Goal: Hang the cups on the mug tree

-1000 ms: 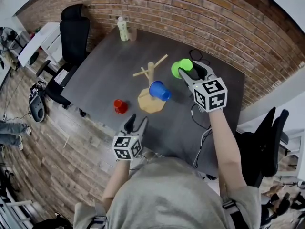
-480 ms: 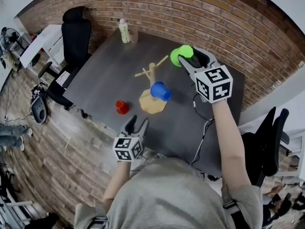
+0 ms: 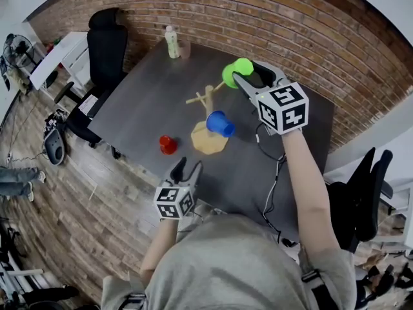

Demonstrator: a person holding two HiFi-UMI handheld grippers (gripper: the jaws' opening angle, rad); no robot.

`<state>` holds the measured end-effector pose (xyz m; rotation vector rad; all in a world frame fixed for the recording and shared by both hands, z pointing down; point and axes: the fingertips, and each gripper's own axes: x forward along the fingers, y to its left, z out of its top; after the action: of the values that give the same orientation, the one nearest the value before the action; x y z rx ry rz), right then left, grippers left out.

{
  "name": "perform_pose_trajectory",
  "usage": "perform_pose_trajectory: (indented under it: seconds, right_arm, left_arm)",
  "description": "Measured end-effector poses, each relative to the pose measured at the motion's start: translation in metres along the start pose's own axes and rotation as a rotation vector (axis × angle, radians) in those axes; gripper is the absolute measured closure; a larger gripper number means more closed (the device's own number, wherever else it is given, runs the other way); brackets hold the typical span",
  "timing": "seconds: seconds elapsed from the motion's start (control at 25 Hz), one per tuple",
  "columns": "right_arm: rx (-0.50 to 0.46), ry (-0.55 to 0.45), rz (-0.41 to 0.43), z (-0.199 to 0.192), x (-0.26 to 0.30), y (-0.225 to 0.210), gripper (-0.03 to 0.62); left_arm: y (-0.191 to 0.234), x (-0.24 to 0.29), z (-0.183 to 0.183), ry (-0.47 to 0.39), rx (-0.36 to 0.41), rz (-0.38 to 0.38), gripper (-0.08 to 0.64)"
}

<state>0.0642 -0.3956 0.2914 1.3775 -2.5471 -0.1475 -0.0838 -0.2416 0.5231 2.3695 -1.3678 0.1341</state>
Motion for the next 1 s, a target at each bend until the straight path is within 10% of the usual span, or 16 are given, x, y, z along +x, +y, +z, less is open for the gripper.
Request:
perform_pose_trajectory:
  seconds: [1.0]
  right_arm:
    - [0.394, -0.016, 0.205, -0.037, 0.021, 0.014, 0.357]
  left_arm:
    - [-0.007, 0.007, -0.014, 0.029, -0.010, 0.016, 0.337]
